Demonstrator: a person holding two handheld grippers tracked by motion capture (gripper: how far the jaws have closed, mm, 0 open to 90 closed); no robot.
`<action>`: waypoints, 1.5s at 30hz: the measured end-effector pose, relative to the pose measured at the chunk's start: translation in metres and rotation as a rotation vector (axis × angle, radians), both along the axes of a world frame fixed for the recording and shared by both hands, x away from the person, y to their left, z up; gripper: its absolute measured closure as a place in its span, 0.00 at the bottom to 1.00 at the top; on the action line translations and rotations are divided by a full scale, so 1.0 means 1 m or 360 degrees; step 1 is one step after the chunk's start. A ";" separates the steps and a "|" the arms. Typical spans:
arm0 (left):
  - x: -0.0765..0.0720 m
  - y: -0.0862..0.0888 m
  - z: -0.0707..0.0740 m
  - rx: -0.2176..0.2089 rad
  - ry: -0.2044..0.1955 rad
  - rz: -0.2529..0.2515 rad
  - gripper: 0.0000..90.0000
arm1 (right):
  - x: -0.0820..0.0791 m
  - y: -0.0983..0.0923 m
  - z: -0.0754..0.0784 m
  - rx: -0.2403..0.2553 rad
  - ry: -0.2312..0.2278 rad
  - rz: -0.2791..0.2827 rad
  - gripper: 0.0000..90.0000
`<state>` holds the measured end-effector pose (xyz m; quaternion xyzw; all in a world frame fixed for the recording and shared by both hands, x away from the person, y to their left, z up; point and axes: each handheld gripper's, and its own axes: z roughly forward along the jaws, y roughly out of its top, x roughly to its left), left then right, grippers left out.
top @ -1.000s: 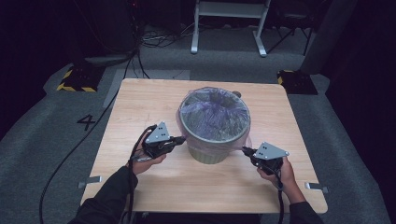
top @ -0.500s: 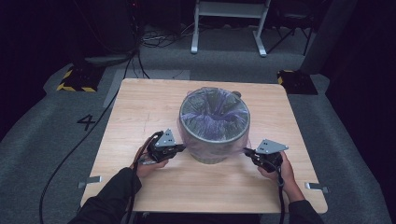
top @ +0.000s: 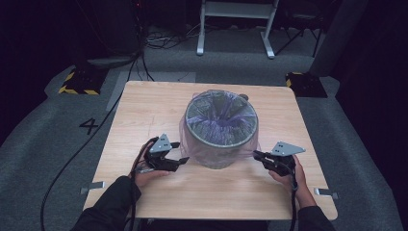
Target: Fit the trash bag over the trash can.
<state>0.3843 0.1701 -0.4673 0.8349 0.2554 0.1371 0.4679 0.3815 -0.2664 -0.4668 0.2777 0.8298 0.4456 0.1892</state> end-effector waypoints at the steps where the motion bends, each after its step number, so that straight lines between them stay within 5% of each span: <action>1: -0.002 0.005 0.000 -0.0013 0.0019 0.0014 0.22 | 0.000 -0.002 0.001 0.0016 0.0005 0.0003 0.87; 3: -0.005 0.011 -0.002 0.0007 0.0046 0.0012 0.18 | -0.001 -0.005 0.002 0.0053 0.0010 0.0008 0.77; 6: -0.010 0.016 -0.005 0.0082 0.0024 0.0052 0.17 | -0.003 -0.009 0.006 0.0086 0.0025 0.0014 0.50; 11: -0.016 0.023 -0.012 0.0193 0.0054 0.0044 0.17 | -0.011 -0.014 0.012 0.0038 0.0019 0.0026 0.27; 18: -0.026 0.024 -0.019 0.0274 0.0101 0.0013 0.17 | -0.017 -0.023 0.011 0.0076 0.0056 -0.0010 0.24; 25: -0.032 0.026 -0.025 0.0305 0.0137 0.0009 0.17 | -0.021 -0.035 0.007 0.0031 0.0057 -0.0085 0.21; 33: -0.038 0.032 -0.031 0.0387 0.0179 0.0066 0.17 | -0.023 -0.047 0.021 0.0126 0.0002 -0.0209 0.25; 37: -0.038 0.036 -0.034 0.0341 0.0227 0.0060 0.18 | -0.023 -0.049 0.032 0.0147 -0.0059 -0.0242 0.25; 45: -0.040 0.040 -0.037 0.0296 0.0195 0.0045 0.17 | -0.017 -0.041 0.058 0.0133 -0.0160 -0.0217 0.26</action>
